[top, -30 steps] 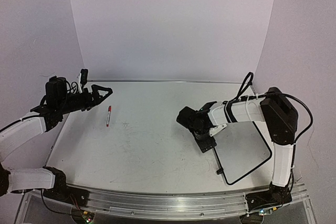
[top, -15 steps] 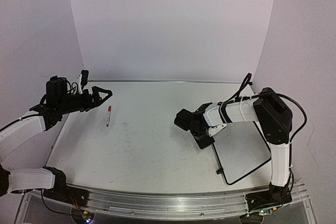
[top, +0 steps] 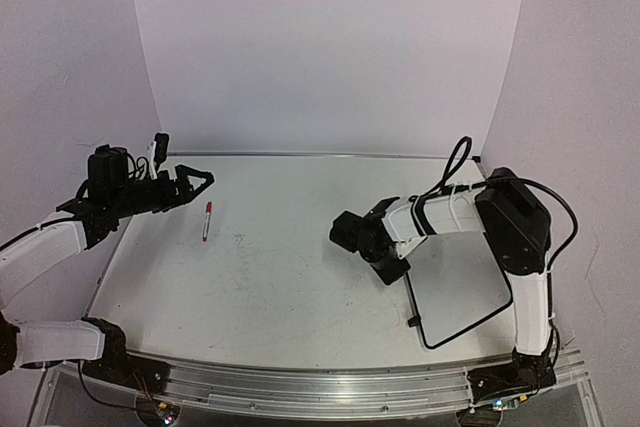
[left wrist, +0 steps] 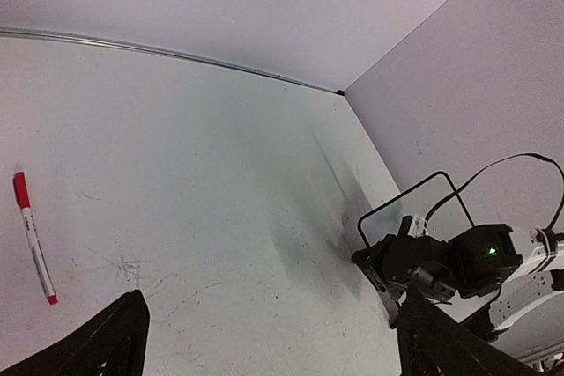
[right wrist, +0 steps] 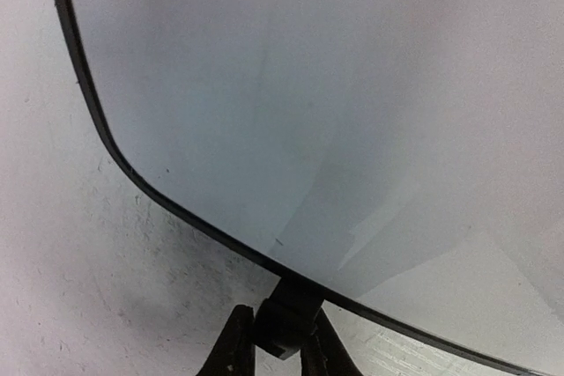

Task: Write a sentence on the whiteboard
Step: Adjust the whiteboard at the center of the board.

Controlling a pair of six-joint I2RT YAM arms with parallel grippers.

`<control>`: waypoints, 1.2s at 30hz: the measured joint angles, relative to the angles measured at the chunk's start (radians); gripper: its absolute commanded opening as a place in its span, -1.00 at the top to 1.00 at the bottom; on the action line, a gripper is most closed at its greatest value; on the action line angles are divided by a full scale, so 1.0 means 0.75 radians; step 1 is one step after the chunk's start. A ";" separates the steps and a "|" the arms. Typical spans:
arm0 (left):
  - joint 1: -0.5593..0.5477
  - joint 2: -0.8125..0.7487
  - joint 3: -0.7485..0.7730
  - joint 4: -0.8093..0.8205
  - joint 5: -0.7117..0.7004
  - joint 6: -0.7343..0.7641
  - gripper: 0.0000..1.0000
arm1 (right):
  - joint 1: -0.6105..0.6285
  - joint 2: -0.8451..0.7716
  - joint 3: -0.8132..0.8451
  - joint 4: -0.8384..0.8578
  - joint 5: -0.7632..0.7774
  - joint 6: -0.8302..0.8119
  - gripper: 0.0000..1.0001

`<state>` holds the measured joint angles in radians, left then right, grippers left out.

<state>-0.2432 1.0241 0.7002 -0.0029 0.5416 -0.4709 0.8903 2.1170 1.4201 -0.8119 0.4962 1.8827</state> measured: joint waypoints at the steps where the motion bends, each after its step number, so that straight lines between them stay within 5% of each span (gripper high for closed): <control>1: 0.000 0.003 0.000 0.000 -0.002 0.000 -0.99 | 0.005 0.000 0.001 -0.001 0.008 -0.011 0.76; 15: 0.000 0.026 0.000 -0.001 -0.026 0.000 -0.99 | 0.167 0.049 0.010 0.098 0.122 -0.326 0.76; 30: 0.000 0.026 -0.004 -0.001 -0.058 -0.011 -0.99 | 0.222 -0.112 -0.357 0.698 0.155 -1.188 0.64; 36: 0.000 0.027 -0.034 0.002 -0.063 -0.033 -0.99 | 0.222 -0.267 -0.611 0.995 0.021 -1.533 0.10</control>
<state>-0.2432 1.0442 0.6750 -0.0017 0.4946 -0.4956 1.0565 1.9164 0.9617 -0.0658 0.5120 0.7328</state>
